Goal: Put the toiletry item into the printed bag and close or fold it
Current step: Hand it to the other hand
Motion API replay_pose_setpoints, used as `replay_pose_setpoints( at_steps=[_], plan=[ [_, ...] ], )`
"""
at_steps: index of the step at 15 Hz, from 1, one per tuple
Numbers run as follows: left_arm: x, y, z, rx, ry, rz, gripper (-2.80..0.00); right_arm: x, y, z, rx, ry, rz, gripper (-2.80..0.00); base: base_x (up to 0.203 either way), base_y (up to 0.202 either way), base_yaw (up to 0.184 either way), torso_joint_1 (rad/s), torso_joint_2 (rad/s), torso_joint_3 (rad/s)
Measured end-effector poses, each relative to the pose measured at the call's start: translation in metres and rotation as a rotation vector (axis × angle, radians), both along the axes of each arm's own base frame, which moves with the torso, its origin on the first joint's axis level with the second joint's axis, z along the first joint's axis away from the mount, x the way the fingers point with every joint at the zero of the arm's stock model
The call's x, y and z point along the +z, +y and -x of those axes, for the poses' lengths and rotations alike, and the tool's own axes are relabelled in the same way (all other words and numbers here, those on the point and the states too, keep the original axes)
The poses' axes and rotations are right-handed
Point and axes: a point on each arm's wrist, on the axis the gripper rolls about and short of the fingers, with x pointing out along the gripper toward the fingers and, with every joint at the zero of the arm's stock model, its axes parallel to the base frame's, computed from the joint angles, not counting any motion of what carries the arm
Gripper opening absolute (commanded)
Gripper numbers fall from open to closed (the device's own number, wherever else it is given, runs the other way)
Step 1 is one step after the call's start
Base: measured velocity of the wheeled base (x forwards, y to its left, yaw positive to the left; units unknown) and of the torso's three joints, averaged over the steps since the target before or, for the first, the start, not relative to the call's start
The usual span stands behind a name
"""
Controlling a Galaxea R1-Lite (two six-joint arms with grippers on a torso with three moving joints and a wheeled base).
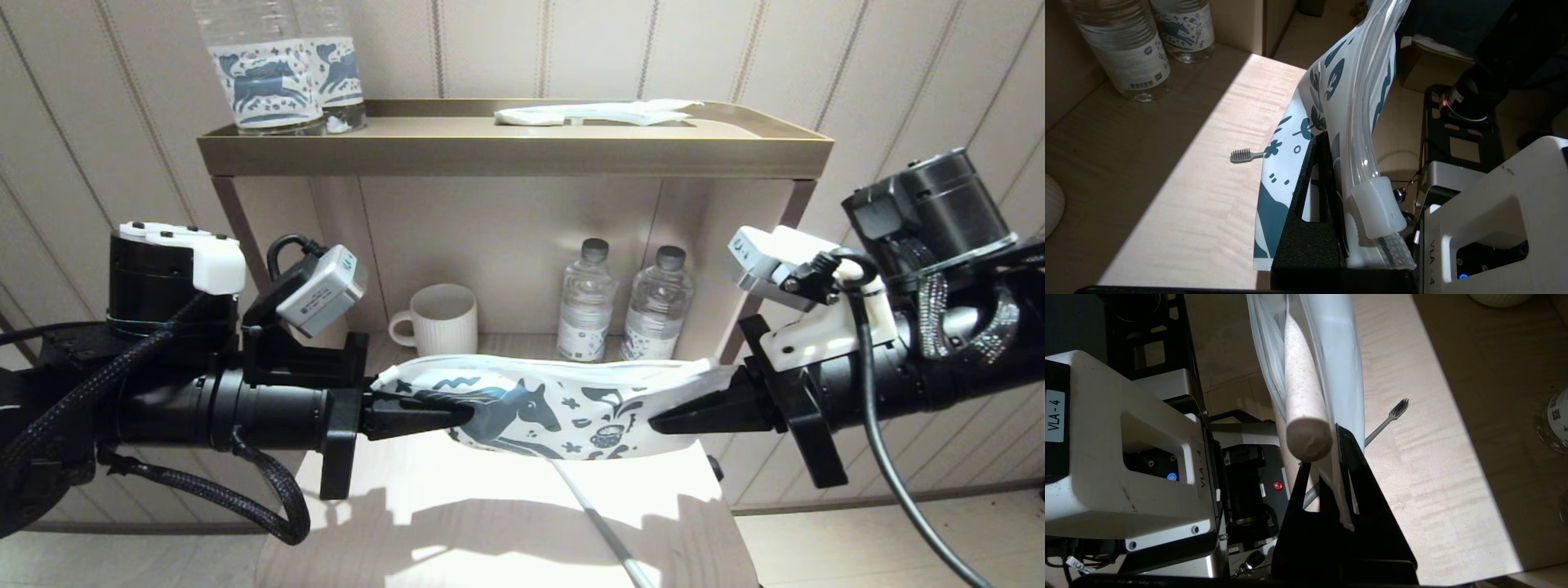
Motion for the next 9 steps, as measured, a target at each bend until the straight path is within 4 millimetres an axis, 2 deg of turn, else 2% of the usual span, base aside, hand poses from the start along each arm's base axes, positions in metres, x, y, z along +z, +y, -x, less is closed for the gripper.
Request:
replay_pose_setpoints(
  at_steps=[5, 6, 9],
  plan=[
    [0.0005, 0.0019, -0.0056, 0.017, 0.000, 0.003, -2.80, 0.0040, -0.0050, 0.0002, -0.019, -0.012, -0.005, -2.80, 0.000, 0.000, 0.000, 0.000, 0.00, 0.000],
    [0.0015, 0.0020, -0.0063, 0.019, -0.002, 0.004, 0.00, 0.0042, -0.0059, 0.0000, -0.022, -0.013, -0.006, -2.80, 0.000, 0.000, 0.000, 0.000, 0.00, 0.000],
    [0.0011, 0.0028, -0.0063, 0.023, 0.000, 0.003, 0.00, 0.0040, -0.0050, 0.0009, -0.018, -0.011, -0.005, -2.80, 0.000, 0.000, 0.000, 0.000, 0.00, 0.000]
  ],
)
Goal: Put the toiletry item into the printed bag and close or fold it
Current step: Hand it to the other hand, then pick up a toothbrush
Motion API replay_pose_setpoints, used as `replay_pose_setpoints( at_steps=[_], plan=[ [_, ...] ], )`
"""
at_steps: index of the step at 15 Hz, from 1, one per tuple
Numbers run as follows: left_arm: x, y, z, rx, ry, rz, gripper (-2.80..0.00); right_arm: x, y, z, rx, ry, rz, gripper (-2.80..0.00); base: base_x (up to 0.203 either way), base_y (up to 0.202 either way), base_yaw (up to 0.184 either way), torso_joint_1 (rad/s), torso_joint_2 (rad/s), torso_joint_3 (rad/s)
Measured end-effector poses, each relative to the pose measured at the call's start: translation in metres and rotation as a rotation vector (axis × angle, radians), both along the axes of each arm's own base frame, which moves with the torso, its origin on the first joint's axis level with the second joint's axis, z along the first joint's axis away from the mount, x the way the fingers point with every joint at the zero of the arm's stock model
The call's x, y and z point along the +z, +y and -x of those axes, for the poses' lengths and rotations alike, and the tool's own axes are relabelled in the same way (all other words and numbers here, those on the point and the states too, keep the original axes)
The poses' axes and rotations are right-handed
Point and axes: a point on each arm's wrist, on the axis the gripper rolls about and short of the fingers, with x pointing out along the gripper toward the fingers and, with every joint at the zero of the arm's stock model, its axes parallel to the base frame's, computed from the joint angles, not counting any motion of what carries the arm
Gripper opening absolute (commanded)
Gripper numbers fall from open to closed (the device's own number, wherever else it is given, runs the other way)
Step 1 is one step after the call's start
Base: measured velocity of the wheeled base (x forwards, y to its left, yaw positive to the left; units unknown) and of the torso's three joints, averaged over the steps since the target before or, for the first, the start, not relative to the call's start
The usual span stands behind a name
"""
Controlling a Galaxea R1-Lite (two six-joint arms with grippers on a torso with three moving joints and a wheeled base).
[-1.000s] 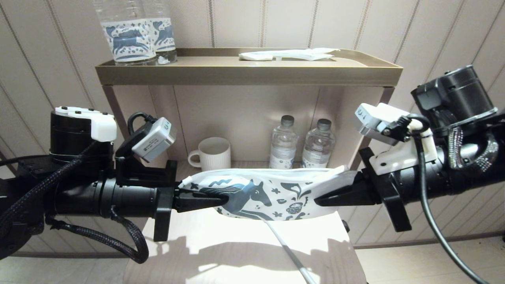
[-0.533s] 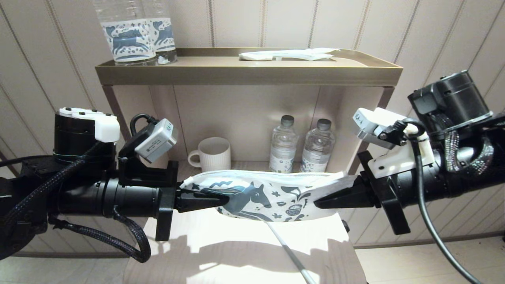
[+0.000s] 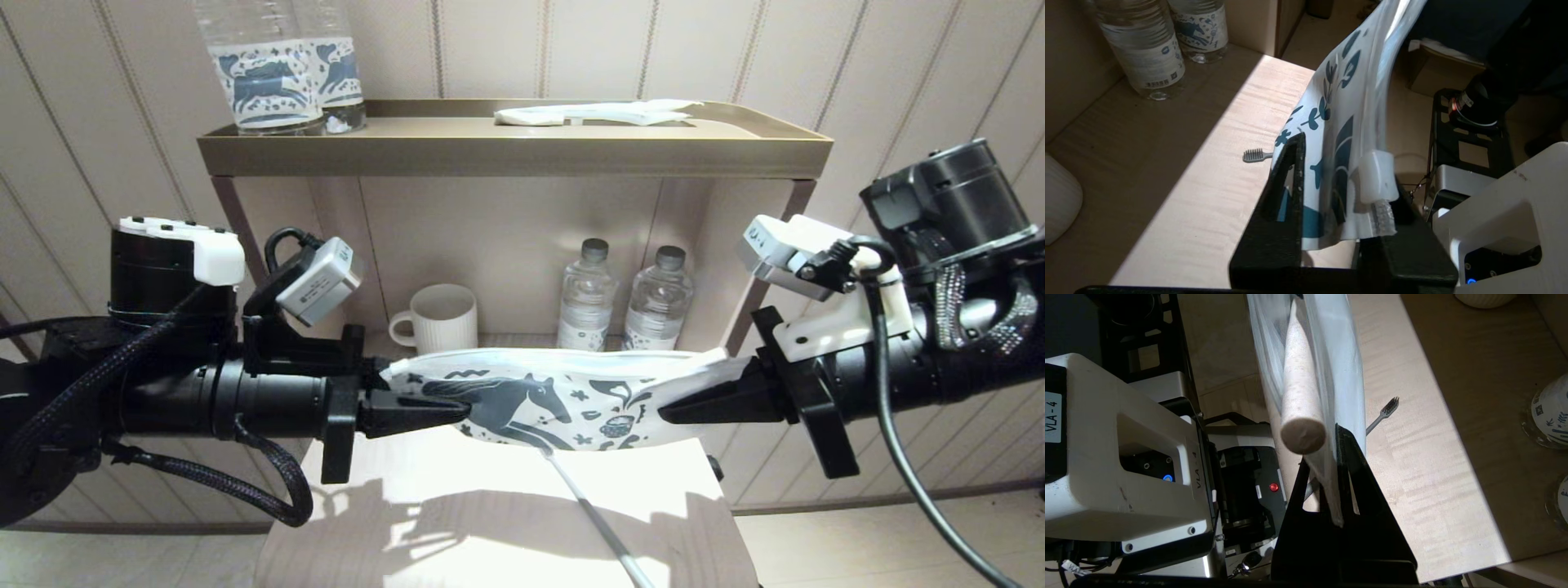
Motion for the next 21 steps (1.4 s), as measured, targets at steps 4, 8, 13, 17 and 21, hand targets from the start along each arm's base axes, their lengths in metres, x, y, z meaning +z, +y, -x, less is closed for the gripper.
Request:
replay_pose_setpoints(
  at_steps=[4, 8, 13, 17, 21],
  plan=[
    [0.001, 0.001, 0.000, -0.001, -0.005, 0.003, 0.00, -0.001, -0.002, -0.001, -0.010, 0.004, 0.003, -2.80, 0.000, 0.000, 0.000, 0.000, 0.00, 0.000],
    [0.013, 0.018, -0.006, 0.065, -0.043, 0.025, 0.00, -0.011, -0.023, -0.011, -0.111, 0.035, 0.017, -2.80, 0.000, 0.000, 0.000, 0.000, 0.00, 0.000],
    [0.017, 0.022, -0.005, 0.079, -0.060, 0.030, 0.00, -0.022, -0.050, -0.022, -0.229, 0.071, 0.027, -2.80, 0.000, 0.000, 0.000, 0.000, 0.00, 0.000],
    [0.016, 0.023, -0.004, 0.078, -0.058, 0.028, 0.00, -0.043, -0.054, -0.031, -0.280, 0.090, 0.058, -2.80, 0.000, 0.000, 0.000, 0.000, 0.00, 0.000],
    [0.015, 0.023, -0.004, 0.078, -0.056, 0.026, 0.00, -0.069, -0.048, -0.041, -0.299, 0.140, 0.118, -2.80, 0.000, 0.000, 0.000, 0.000, 0.00, 0.000]
  ],
)
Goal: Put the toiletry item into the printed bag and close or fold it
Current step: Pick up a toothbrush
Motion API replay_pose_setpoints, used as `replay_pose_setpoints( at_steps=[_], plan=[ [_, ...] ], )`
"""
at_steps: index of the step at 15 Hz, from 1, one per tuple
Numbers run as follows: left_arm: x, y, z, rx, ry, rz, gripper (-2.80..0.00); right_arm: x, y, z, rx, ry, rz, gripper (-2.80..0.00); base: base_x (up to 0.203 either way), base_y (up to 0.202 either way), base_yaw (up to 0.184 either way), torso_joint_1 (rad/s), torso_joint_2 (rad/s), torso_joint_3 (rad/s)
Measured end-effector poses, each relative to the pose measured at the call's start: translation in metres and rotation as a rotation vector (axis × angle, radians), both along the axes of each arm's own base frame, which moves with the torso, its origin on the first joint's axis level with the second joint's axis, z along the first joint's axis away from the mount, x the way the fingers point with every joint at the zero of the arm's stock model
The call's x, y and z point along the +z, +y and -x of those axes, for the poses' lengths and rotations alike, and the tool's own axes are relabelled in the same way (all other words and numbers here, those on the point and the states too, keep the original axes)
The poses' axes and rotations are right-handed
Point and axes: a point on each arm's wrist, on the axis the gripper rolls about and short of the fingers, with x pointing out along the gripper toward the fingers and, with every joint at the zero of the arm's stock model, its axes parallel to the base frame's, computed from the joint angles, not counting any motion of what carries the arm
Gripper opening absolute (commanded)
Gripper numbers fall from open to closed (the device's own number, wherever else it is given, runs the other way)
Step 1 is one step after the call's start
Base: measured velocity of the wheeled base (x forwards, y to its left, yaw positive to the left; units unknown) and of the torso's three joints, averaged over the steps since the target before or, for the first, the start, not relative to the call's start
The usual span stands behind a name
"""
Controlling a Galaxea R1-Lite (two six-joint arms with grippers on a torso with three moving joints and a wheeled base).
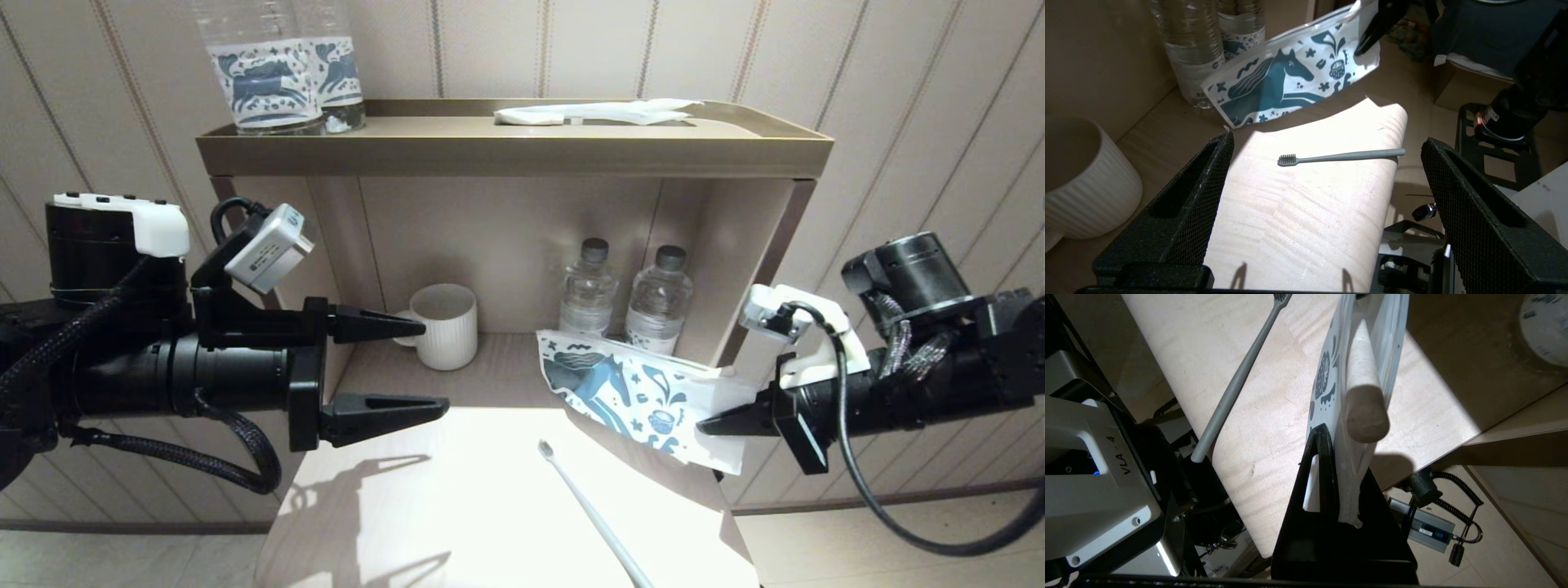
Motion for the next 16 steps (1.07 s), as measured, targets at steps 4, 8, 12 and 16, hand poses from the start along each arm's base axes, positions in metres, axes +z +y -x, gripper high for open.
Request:
replay_pose_setpoints(
  at_steps=[4, 8, 12, 16],
  plan=[
    [-0.001, -0.001, 0.000, -0.003, 0.002, -0.002, 0.00, -0.026, 0.017, -0.007, 0.002, 0.038, 0.087, -2.80, 0.000, 0.000, 0.000, 0.000, 0.00, 0.000],
    [-0.002, -0.002, 0.001, -0.010, 0.006, -0.004, 0.00, -0.039, 0.022, -0.012, -0.002, 0.061, 0.115, -2.80, 0.000, 0.000, 0.000, 0.000, 0.00, 0.000],
    [-0.003, -0.003, 0.001, -0.014, 0.008, -0.005, 0.00, -0.035, 0.021, -0.013, -0.006, 0.033, 0.108, -2.80, 0.000, 0.000, 0.000, 0.000, 0.00, 0.000],
    [0.000, -0.004, -0.001, -0.012, 0.008, 0.000, 0.00, -0.008, 0.017, 0.002, -0.004, -0.049, 0.068, -2.80, 0.000, 0.000, 0.000, 0.000, 0.00, 0.000]
  ],
)
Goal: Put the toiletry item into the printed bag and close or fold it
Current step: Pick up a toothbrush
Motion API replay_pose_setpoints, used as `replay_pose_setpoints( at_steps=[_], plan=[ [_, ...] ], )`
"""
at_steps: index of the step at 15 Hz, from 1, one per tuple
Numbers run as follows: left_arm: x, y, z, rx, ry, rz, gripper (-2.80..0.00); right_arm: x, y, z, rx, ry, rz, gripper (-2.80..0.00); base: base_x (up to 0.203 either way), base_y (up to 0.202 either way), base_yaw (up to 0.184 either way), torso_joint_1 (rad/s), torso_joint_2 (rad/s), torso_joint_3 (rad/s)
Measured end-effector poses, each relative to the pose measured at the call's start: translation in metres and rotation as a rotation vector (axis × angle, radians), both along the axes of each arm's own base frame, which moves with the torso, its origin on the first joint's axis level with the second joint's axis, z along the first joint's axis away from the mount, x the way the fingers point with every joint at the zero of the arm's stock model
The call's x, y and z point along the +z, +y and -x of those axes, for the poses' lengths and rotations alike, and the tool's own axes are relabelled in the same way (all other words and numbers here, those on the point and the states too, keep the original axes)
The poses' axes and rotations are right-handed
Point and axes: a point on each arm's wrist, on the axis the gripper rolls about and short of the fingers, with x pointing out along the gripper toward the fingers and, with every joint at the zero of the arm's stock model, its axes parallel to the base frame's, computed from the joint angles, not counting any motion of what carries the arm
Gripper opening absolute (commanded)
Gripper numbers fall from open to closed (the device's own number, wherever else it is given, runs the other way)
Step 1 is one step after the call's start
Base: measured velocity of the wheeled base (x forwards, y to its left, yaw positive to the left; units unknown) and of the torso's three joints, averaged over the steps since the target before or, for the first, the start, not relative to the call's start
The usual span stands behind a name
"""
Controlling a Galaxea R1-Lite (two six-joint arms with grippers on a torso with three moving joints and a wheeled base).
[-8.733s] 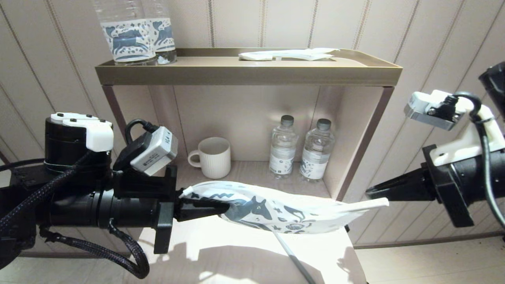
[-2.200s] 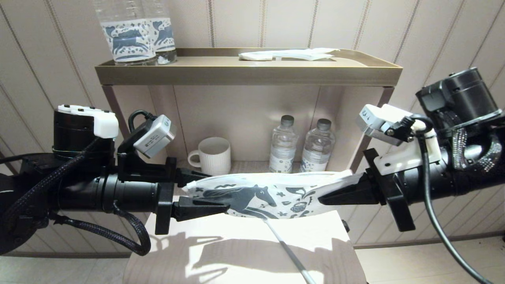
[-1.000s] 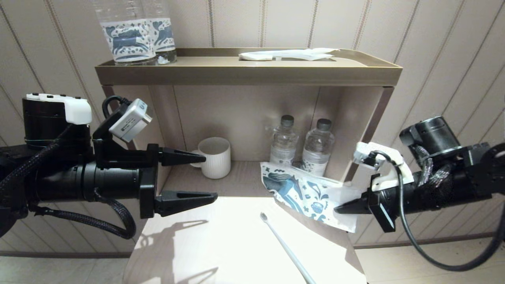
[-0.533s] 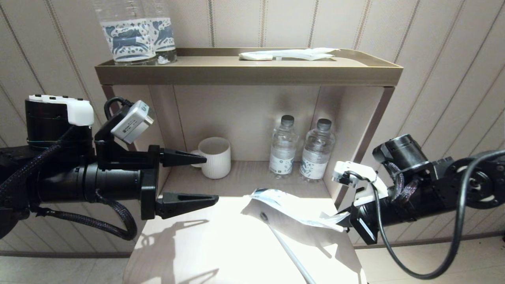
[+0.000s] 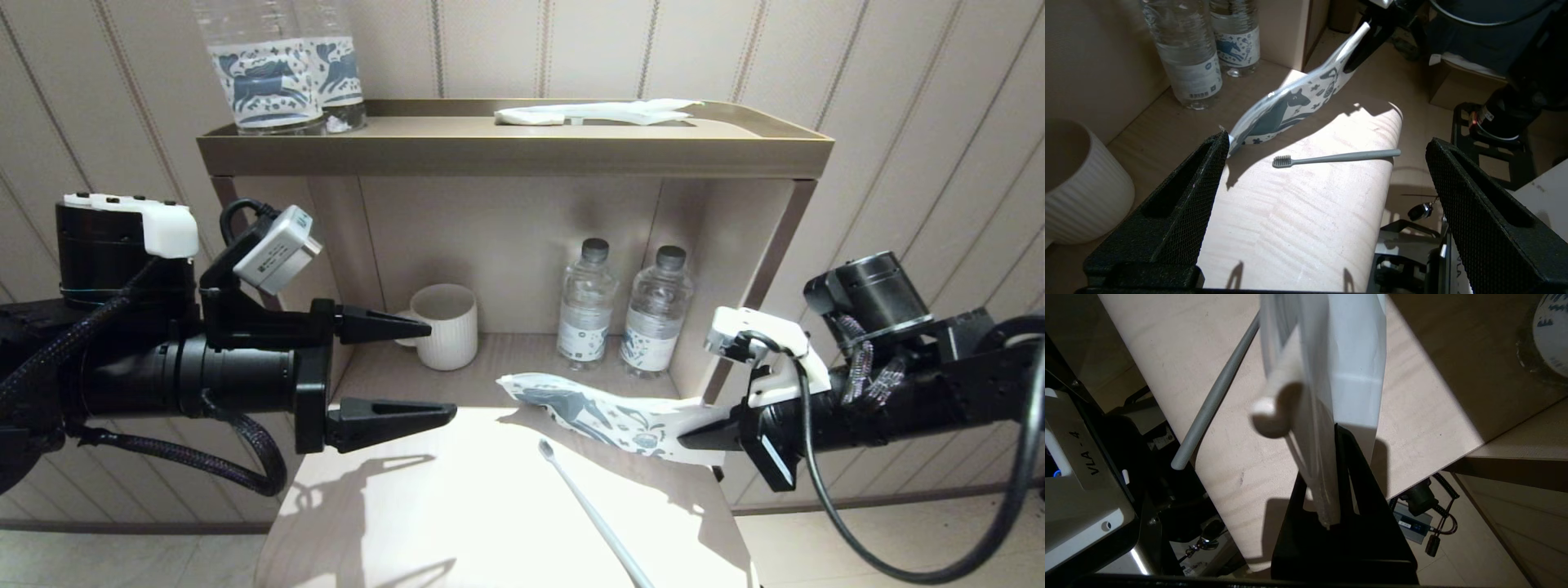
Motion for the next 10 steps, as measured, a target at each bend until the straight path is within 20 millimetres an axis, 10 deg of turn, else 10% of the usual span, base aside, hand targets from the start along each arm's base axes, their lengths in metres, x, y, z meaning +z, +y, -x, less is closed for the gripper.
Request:
replay_pose_setpoints(
  at_steps=[7, 8, 10],
  plan=[
    [0.032, -0.022, -0.006, 0.157, 0.138, 0.091, 0.00, 0.025, -0.002, 0.008, -0.016, -0.066, -0.050, -2.80, 0.000, 0.000, 0.000, 0.000, 0.00, 0.000],
    [0.033, -0.025, -0.006, 0.165, 0.145, 0.094, -2.80, 0.026, -0.002, 0.009, -0.015, -0.068, -0.051, -2.80, 0.000, 0.000, 0.000, 0.000, 0.00, 0.000],
    [0.034, -0.030, -0.004, 0.175, 0.146, 0.096, -2.80, 0.027, -0.002, 0.009, -0.014, -0.072, -0.052, -2.80, 0.000, 0.000, 0.000, 0.000, 0.00, 0.000]
  ],
)
